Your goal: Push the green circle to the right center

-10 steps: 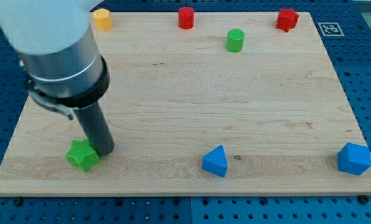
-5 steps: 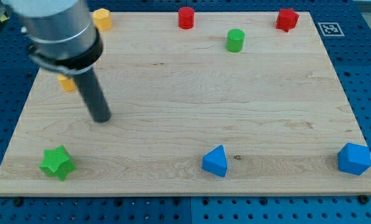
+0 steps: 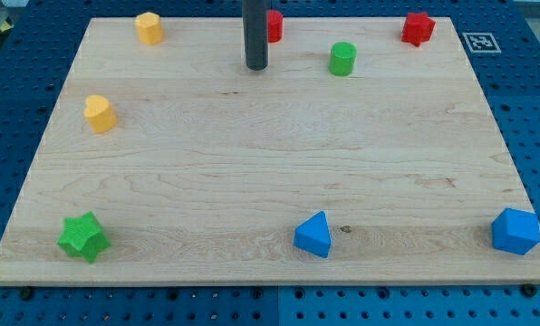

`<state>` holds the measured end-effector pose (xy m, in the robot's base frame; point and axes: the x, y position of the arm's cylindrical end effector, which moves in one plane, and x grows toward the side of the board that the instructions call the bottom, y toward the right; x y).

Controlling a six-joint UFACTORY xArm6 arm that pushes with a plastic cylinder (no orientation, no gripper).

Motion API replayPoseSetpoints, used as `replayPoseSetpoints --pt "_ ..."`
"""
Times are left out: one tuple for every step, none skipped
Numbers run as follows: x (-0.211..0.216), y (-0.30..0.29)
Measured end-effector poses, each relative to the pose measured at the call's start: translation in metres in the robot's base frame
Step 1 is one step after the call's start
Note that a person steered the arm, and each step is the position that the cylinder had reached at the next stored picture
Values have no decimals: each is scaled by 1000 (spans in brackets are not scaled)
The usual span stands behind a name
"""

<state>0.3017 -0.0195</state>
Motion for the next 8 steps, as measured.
replayPoseSetpoints --pt "-9 23" --pt "-19 54" --pt "-19 87" --pt "-19 120" --pt "-11 136" --pt "2 152" --pt "8 173" --pt "8 185"
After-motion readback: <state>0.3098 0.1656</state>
